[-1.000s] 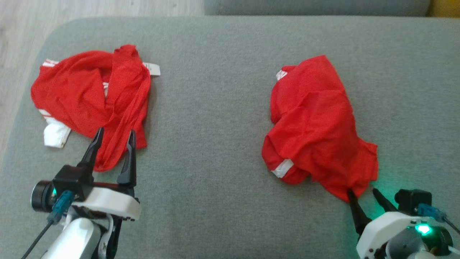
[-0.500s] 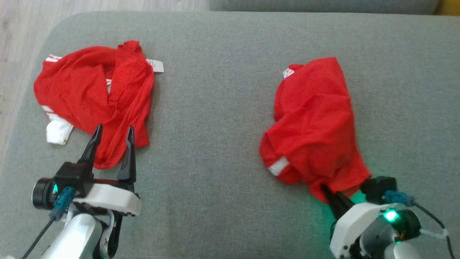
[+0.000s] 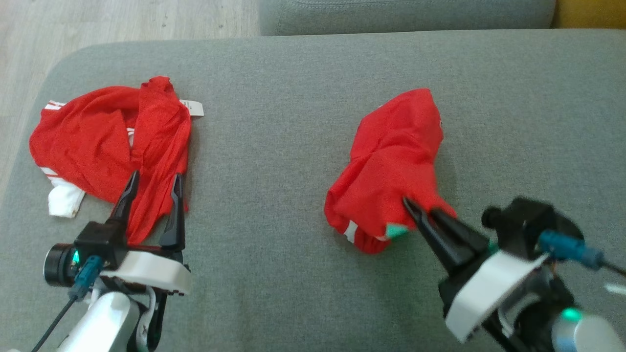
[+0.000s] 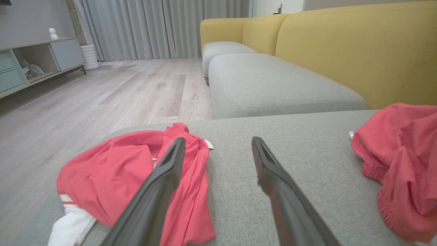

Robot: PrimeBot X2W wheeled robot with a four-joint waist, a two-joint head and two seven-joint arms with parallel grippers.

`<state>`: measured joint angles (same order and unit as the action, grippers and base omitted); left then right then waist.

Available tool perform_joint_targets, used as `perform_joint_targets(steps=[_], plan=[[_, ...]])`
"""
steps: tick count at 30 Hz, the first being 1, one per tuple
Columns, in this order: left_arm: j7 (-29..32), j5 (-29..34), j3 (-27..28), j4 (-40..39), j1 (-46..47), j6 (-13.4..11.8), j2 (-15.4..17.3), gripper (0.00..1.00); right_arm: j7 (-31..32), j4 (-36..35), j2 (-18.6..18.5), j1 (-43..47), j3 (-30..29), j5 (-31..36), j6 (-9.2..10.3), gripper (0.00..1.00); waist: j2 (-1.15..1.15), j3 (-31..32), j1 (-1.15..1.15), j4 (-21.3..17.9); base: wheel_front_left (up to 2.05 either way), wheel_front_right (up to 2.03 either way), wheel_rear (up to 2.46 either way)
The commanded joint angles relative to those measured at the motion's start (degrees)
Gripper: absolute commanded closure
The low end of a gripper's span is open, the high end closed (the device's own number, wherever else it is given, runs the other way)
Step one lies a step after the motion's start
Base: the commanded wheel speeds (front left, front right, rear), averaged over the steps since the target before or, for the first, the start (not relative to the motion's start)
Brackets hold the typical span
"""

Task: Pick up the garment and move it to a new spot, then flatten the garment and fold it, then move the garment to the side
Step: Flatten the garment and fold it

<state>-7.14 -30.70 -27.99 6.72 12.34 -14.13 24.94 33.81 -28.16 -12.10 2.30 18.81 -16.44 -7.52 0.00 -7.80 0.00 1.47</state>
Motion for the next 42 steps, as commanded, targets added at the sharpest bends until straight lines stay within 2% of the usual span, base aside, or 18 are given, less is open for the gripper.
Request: perform_joint_targets(steps=[1,6,13,21,30,31,32,37,42], plan=[[-0.21,-0.08,2.07,-1.64,1.57,-0.30,1.74,0.00,-0.18,-2.90,-0.62,-4.12,1.37,-0.43,0.03,1.00,0.00,0.10,0.00,0.00,0.00,0.00,0.00],[-0.12,0.14,1.41,-1.75,1.97,-0.35,1.36,0.00,-2.16,-1.00,3.04,-9.81,0.18,0.11,0.03,1.00,0.00,-0.13,0.00,0.69,0.00,0.00,0.00],[-0.31,0.74,-0.12,-1.61,4.12,0.35,0.06,0.00,-6.61,8.18,7.31,-16.23,-6.19,0.25,0.03,1.00,0.00,-2.94,0.00,3.34,0.00,0.00,0.00],[-1.53,1.26,-1.99,0.29,7.66,1.90,-2.38,0.00,-8.55,21.21,8.25,-19.83,-17.76,0.86,0.03,1.00,0.00,-7.69,0.00,6.72,0.00,0.00,0.00],[-2.73,1.46,-3.25,3.06,9.41,3.12,-3.66,0.00,-13.38,33.57,8.46,-20.38,-31.06,1.39,0.03,1.00,0.00,-9.10,0.00,7.36,0.00,0.00,0.00],[-2.83,1.44,-3.32,3.34,9.50,3.20,-3.72,0.00,-14.04,34.63,8.50,-20.35,-31.95,1.36,0.03,0.78,0.00,-9.04,0.00,7.29,0.00,0.00,0.00],[-2.94,1.41,-3.34,3.61,9.55,3.25,-3.72,0.00,-14.78,35.51,8.57,-20.33,-32.66,0.92,0.03,0.00,0.00,-8.90,0.00,7.12,0.00,0.00,0.00],[-3.41,1.30,-3.40,4.56,9.41,3.22,-3.66,0.00,-20.18,36.13,8.56,-18.18,-36.02,3.86,0.03,0.00,0.00,-7.61,0.00,6.45,0.00,0.00,0.00],[-3.77,1.10,-2.95,4.64,8.46,2.38,-3.21,0.00,-26.64,30.39,8.72,-13.61,-38.29,9.52,0.03,0.00,0.00,-5.90,0.00,5.55,0.00,0.00,0.00]])
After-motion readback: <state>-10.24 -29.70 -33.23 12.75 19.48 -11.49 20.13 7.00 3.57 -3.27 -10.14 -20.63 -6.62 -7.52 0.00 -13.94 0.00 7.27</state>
